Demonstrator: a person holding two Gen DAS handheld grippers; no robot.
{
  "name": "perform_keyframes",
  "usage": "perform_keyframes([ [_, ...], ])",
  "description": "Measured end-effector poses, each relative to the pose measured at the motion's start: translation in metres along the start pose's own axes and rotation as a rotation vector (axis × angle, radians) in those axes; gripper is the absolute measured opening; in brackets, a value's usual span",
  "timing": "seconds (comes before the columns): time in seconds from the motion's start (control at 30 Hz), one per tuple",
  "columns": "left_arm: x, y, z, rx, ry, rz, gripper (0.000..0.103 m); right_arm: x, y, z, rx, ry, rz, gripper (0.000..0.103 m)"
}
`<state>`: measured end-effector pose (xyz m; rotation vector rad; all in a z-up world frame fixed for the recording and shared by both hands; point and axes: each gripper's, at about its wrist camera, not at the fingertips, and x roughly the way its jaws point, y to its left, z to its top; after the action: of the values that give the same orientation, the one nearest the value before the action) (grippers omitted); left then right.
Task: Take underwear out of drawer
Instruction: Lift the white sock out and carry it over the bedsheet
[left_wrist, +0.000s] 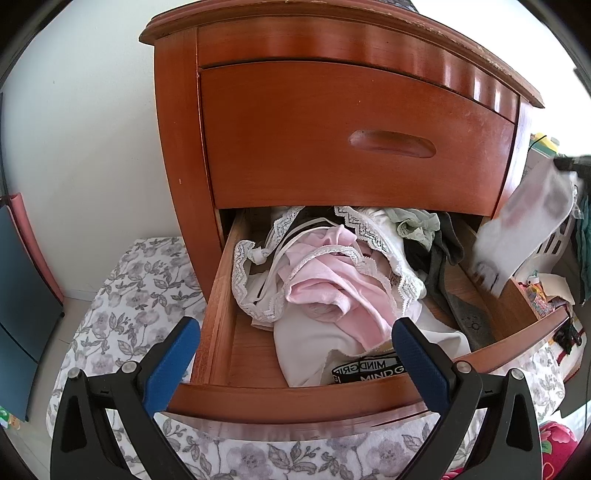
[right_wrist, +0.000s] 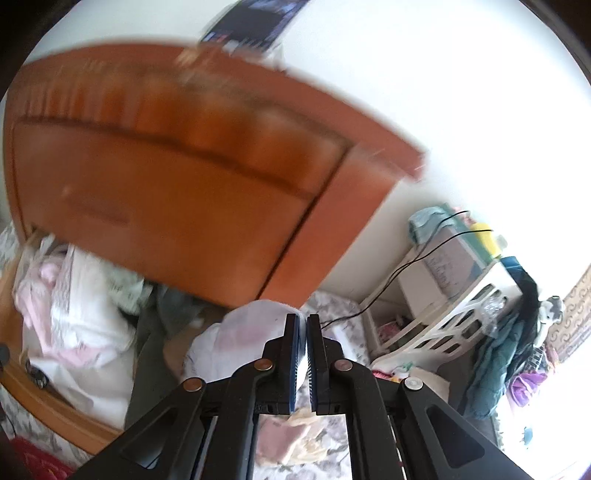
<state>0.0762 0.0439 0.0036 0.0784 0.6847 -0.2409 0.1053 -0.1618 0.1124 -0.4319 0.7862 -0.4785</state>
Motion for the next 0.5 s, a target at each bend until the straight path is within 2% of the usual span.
perform_keyframes([
  [0.3, -0.002, 0.0, 0.0, 0.0, -0.007, 0.001, 0.103, -0.039, -0.064, 0.018, 0.102, -0.107, -0.139, 0.004],
  [0.5, -0.001, -0.001, 0.0, 0.003, -0.007, 0.002, 0.103, -0.028, -0.091, 0.006, 0.132, -0.042, -0.179, 0.004],
])
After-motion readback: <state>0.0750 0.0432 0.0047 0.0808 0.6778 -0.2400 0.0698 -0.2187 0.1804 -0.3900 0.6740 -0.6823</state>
